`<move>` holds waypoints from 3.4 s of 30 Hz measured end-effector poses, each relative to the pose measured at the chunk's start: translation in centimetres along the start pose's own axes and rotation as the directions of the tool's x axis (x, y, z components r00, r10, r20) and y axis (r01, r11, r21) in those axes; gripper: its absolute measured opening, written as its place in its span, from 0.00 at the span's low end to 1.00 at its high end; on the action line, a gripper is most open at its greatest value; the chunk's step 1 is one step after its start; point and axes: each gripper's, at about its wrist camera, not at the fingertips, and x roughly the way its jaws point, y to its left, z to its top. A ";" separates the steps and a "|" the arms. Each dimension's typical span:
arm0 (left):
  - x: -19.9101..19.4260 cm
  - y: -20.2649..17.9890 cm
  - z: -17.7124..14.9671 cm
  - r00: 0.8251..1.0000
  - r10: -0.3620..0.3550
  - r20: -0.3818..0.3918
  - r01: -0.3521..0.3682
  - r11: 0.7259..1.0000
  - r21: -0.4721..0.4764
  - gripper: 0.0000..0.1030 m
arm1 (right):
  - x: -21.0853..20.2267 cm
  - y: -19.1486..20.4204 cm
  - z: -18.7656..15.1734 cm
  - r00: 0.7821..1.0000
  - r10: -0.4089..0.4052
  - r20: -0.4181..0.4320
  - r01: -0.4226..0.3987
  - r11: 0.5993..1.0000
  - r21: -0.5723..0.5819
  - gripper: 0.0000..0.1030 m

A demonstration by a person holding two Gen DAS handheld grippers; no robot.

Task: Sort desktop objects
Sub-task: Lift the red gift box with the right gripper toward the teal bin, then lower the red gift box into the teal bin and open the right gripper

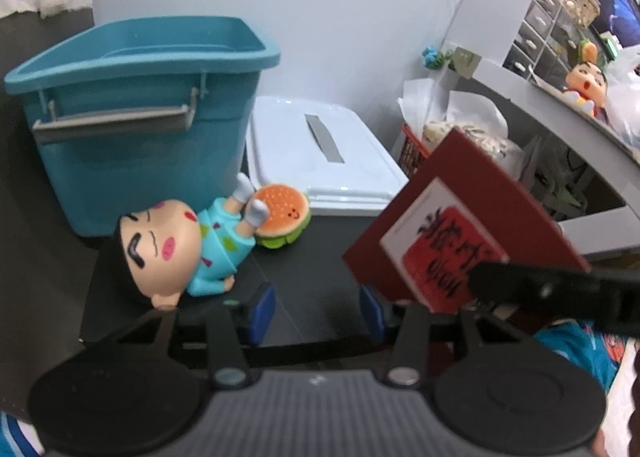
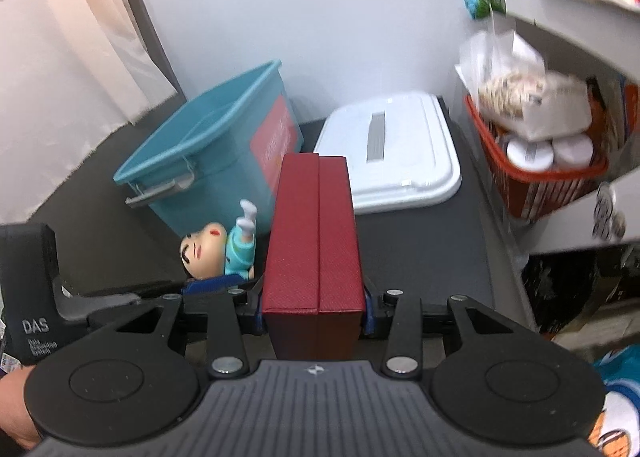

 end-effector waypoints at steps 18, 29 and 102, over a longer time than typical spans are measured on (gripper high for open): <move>-2.2 1.3 1.0 0.996 0.033 0.080 -0.031 0.999 -0.026 0.49 | -4.4 3.7 9.8 0.987 0.006 0.162 0.016 0.990 -0.137 0.43; -2.7 2.2 1.4 0.995 0.029 0.095 -0.023 0.998 -0.064 0.49 | -1.6 9.4 15.1 0.986 0.069 0.153 -0.026 0.964 -0.266 0.43; -2.3 5.6 2.4 0.983 0.142 0.115 -0.124 0.981 -0.146 0.49 | 9.4 12.2 15.2 0.987 0.046 -0.151 -0.107 0.899 -0.425 0.50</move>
